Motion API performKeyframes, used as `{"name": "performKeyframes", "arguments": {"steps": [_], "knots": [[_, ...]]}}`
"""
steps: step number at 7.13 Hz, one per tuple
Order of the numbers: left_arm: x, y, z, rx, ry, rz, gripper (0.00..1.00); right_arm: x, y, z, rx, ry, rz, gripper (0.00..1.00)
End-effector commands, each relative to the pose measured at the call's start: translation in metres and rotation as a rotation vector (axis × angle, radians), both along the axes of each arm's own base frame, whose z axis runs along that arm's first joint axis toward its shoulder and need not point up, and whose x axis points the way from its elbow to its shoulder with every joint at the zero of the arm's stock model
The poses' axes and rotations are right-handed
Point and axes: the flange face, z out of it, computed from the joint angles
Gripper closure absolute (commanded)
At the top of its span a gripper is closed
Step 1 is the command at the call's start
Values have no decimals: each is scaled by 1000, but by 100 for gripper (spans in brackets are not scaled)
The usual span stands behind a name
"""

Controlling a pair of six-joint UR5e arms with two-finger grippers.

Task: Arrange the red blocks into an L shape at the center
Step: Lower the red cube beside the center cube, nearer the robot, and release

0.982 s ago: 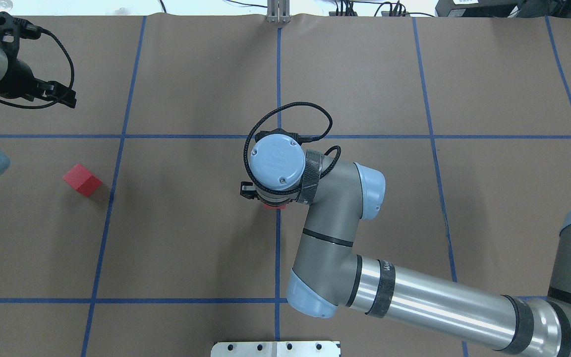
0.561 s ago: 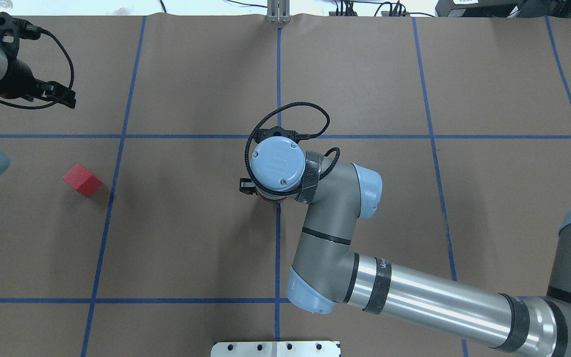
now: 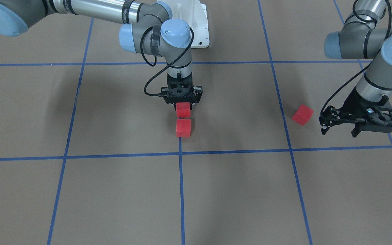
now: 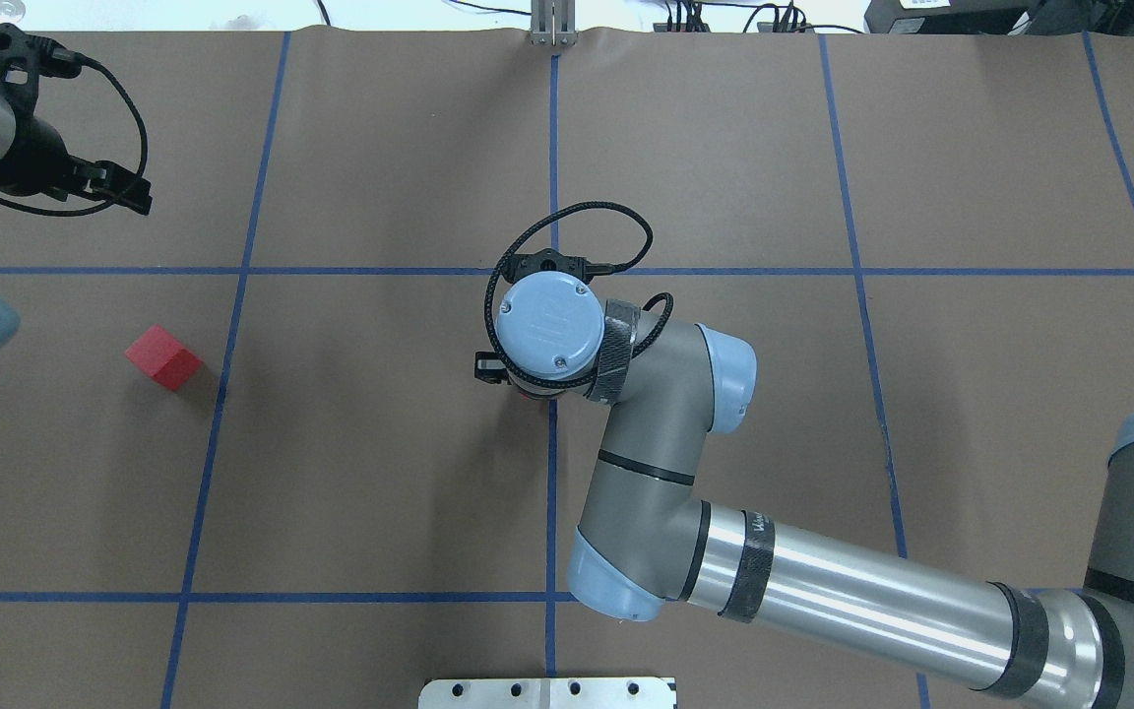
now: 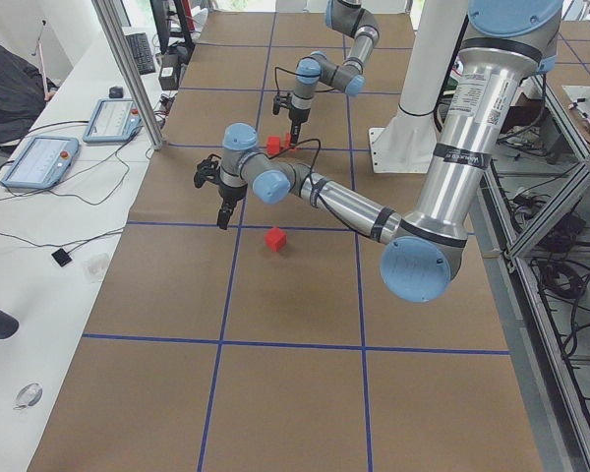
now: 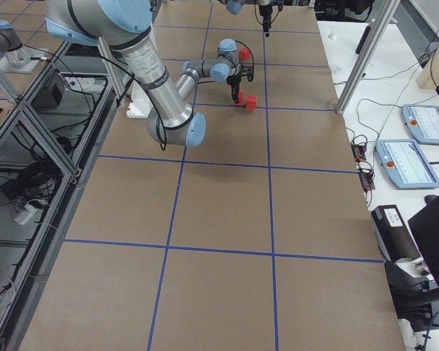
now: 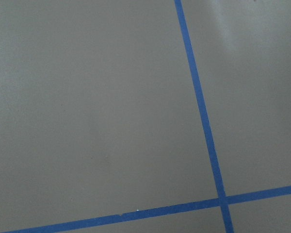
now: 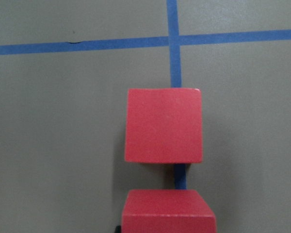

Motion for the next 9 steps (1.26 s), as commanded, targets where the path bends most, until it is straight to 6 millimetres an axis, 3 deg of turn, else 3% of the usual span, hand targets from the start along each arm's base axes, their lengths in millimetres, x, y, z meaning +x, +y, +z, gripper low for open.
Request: {"name": "performKeyframes", "arguments": {"steps": [1,5,6,7,9], "knots": [[0,0,1,-2,-1,0,0,-2,-1,4,-1,9,0,100],[0,0,0,0,0,0,0,0,-5,5,0,10,5,96],[0,0,1,-2,-1,0,0,1,-6,5,0,10,7,71],[0,0,1,-2,-1,0,0,1,-6,6,2,13,10,52],[0,0,0,0,0,0,0,2,-8,9,37,25,-6,28]]}}
